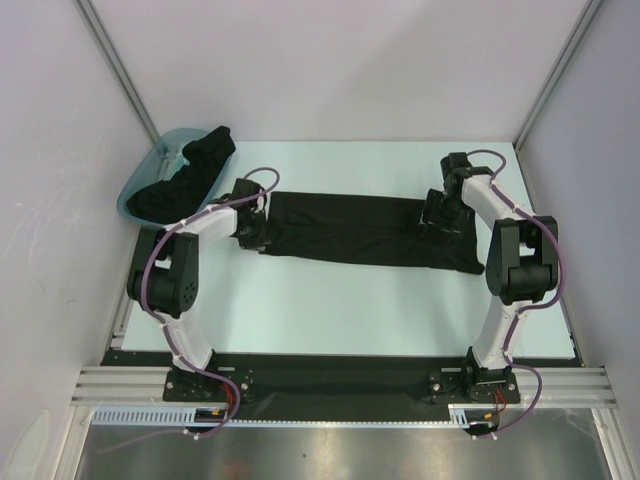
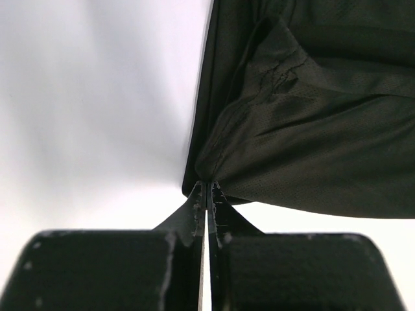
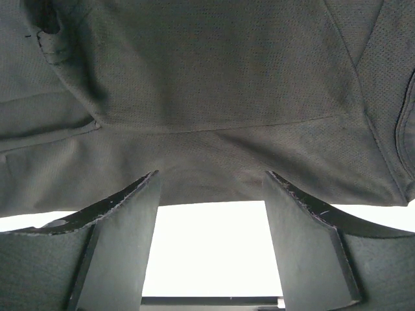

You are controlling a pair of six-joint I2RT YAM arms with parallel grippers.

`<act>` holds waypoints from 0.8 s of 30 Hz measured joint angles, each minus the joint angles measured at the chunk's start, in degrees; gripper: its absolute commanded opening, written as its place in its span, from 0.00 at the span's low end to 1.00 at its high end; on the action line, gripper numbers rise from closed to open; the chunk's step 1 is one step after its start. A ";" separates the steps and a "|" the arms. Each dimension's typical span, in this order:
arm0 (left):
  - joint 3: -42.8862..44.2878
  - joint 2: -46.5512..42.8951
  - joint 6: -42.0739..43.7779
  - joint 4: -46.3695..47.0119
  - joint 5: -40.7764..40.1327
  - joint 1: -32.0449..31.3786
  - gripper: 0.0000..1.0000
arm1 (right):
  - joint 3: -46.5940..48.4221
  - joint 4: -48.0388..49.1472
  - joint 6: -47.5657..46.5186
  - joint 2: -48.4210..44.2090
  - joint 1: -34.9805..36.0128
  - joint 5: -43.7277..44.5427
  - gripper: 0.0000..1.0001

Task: Fold and stack the t-shirts
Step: Fold the tshirt

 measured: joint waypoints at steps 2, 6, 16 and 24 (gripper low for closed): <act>-0.39 0.00 -0.24 -0.13 -0.13 0.00 0.17 | -0.09 0.11 0.15 0.02 0.00 -0.04 0.70; -0.42 -0.04 -1.05 -0.42 -1.27 0.00 0.23 | -0.42 0.22 0.28 0.02 0.00 -0.04 0.70; 4.24 -3.45 -1.01 1.60 1.44 -0.02 0.22 | -1.49 0.35 1.03 0.00 -0.07 1.55 0.68; 13.09 5.44 -1.01 6.01 9.86 -2.16 0.35 | -1.49 -0.90 6.51 0.02 -1.07 6.60 0.70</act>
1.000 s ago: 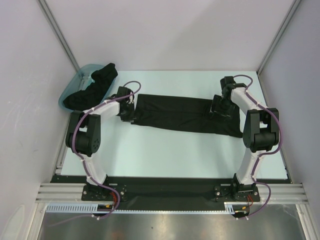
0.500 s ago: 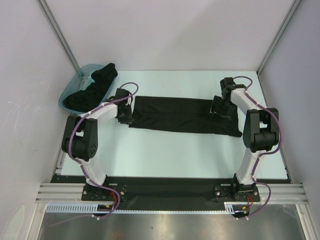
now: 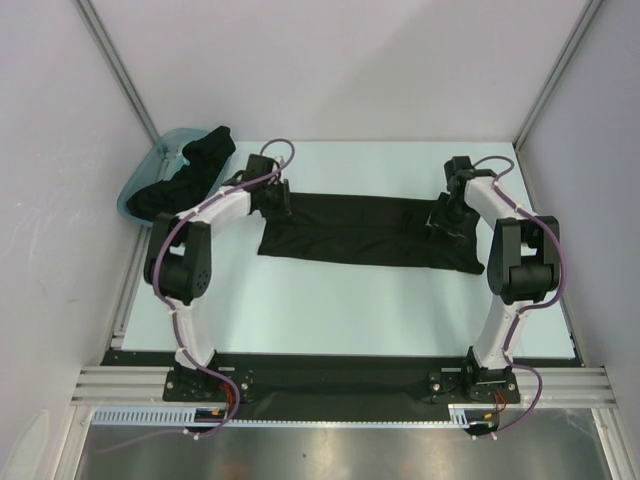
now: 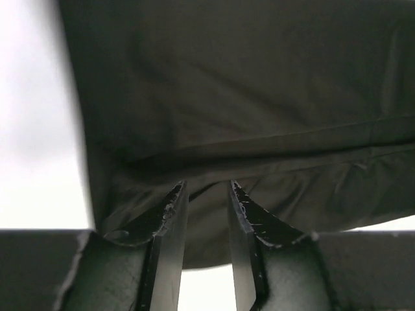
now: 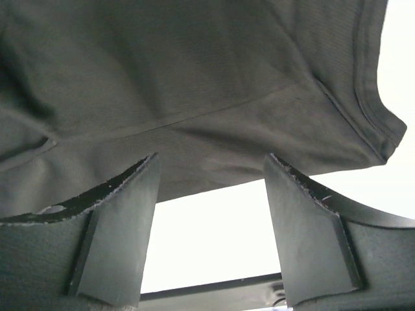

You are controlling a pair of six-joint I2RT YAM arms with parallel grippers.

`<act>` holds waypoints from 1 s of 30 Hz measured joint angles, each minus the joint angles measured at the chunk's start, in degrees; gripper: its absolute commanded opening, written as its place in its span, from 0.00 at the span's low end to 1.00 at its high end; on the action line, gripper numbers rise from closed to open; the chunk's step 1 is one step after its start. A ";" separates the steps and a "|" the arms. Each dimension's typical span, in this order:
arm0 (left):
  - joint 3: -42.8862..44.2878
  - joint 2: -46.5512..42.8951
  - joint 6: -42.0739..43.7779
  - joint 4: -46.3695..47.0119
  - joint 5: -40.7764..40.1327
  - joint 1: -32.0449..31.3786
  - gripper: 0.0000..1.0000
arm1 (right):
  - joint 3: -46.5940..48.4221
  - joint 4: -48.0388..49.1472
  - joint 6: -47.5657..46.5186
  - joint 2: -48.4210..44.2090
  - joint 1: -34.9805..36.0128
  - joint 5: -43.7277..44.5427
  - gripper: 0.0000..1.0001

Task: Fold and stack the t-shirts
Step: Fold the tshirt

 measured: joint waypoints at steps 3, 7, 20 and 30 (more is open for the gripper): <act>2.64 4.07 0.00 -0.72 0.11 -2.03 0.35 | 0.22 -0.20 3.28 0.26 -0.35 1.25 0.71; 3.28 6.43 0.09 -2.47 -1.05 -3.67 0.41 | 0.68 0.52 7.52 1.60 -0.26 2.08 0.71; 0.59 -4.68 10.14 -2.40 -13.03 -10.67 1.00 | 1.95 2.95 16.28 4.28 0.83 2.36 0.84; -6.51 -5.40 29.42 9.14 -9.84 -18.05 1.00 | 1.95 3.34 21.38 4.28 2.32 1.68 1.00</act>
